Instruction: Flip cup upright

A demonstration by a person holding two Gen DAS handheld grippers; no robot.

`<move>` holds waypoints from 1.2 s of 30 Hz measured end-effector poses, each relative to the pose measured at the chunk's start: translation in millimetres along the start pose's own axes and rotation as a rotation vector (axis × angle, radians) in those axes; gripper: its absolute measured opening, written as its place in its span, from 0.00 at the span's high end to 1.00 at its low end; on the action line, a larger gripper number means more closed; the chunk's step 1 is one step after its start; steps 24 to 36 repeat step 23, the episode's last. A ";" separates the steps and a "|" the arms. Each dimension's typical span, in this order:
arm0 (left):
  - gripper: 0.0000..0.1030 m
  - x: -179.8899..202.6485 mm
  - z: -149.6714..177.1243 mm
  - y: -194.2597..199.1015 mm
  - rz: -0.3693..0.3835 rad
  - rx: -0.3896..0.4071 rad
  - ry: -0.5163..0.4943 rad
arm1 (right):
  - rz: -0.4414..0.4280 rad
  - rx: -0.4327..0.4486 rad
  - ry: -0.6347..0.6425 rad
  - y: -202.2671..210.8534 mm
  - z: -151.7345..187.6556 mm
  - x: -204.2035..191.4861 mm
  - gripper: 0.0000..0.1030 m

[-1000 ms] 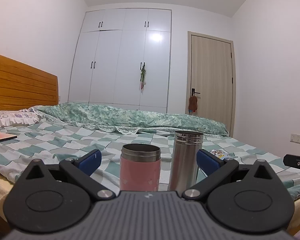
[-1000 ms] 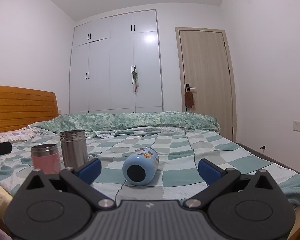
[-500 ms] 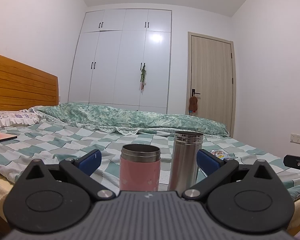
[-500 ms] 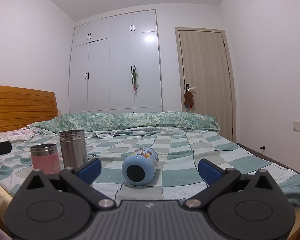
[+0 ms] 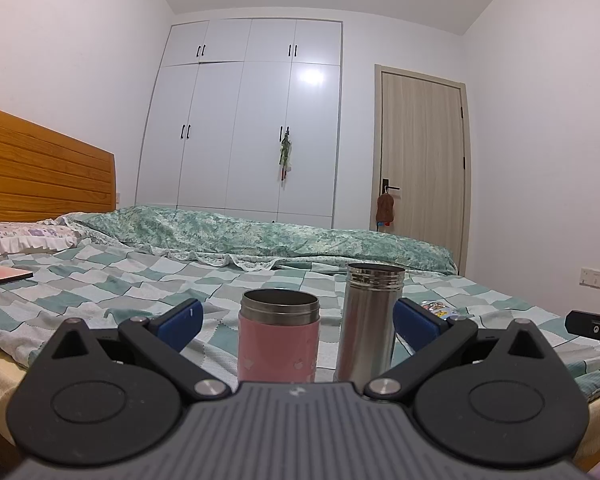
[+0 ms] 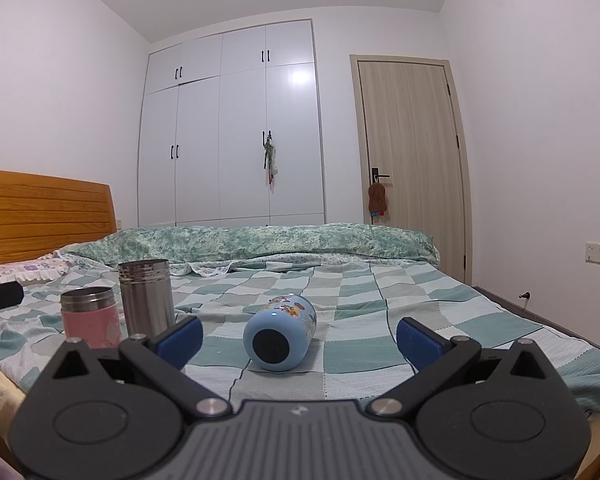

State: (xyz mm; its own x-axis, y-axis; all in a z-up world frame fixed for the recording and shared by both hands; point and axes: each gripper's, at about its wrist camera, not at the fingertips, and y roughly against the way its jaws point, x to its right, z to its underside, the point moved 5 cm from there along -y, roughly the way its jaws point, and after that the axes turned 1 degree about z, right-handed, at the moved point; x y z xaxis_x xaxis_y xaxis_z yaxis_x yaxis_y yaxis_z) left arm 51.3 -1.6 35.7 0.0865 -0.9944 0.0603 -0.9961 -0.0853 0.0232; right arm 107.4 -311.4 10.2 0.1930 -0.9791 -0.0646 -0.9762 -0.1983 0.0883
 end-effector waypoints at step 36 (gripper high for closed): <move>0.00 1.4 0.0 -1.6 0.002 -0.008 -0.001 | 0.000 -0.001 0.001 -0.2 0.1 0.1 0.00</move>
